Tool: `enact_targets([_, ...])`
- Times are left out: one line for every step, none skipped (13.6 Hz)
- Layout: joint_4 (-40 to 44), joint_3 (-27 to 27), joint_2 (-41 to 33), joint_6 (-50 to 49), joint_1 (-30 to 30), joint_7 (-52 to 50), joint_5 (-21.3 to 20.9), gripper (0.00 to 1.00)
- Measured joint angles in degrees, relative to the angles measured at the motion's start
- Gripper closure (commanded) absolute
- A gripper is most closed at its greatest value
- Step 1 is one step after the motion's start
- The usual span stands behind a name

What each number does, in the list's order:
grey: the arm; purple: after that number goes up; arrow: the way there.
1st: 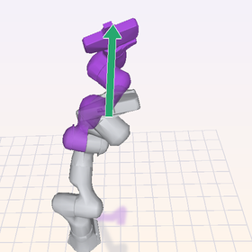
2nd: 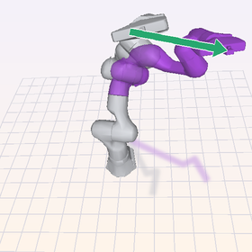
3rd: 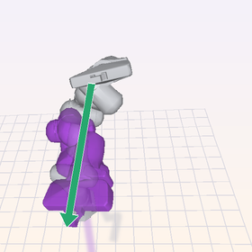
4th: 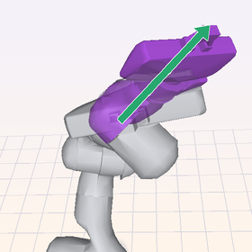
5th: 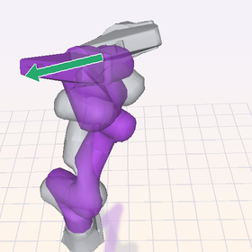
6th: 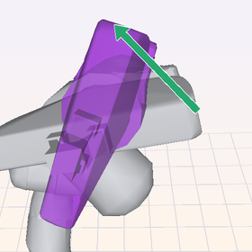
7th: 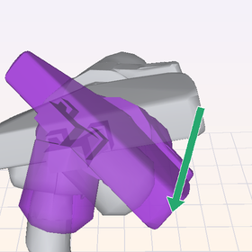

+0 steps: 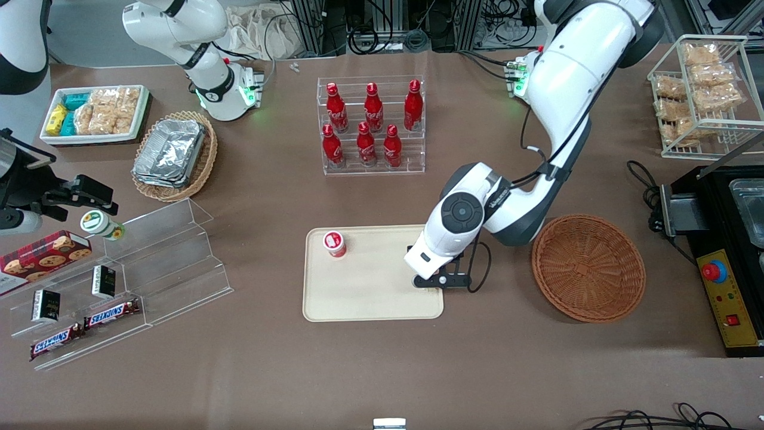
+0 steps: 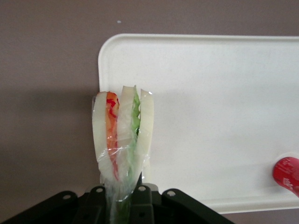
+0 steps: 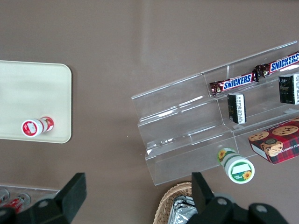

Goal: Place sandwich from basket to tray
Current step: 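Carry the held sandwich over to the white tray, then lower the sandwich onto the tray and open the left gripper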

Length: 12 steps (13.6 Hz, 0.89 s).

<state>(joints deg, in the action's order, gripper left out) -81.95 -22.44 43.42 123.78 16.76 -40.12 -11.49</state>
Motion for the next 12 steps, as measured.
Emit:
enact_targets([0.01, 0.0, 0.81, 0.66, 0.21, 0.0, -0.09, 1.0])
enact_targets([0.02, 0.0, 1.49, 1.15, 0.34, 0.0, -0.11, 0.98])
enact_targets([0.03, 0.0, 2.03, 1.4, 0.4, 0.0, -0.12, 0.97])
enact_targets([0.03, 0.0, 2.54, 1.61, 0.44, 0.0, -0.13, 0.93])
enact_targets([0.03, 0.0, 2.98, 2.03, 0.55, 0.0, -0.14, 0.88])
enact_targets([0.04, 0.0, 3.39, 2.74, 0.74, 0.0, -0.16, 0.81])
enact_targets([0.04, -0.01, 3.81, 3.16, 0.92, 0.0, -0.18, 0.56])
enact_targets([0.04, -0.01, 4.2, 3.38, 1.05, 0.0, -0.19, 0.18])
enact_targets([0.04, -0.01, 4.5, 3.53, 1.08, 0.0, -0.2, 0.01])
enact_targets([0.05, 0.0, 4.66, 3.61, 1.08, 0.0, -0.22, 0.01])
enact_targets([0.09, 0.0, 4.68, 3.65, 1.08, 0.0, -0.23, 0.01])
enact_targets([0.28, 0.0, 4.68, 3.65, 1.07, 0.0, -0.23, 0.01])
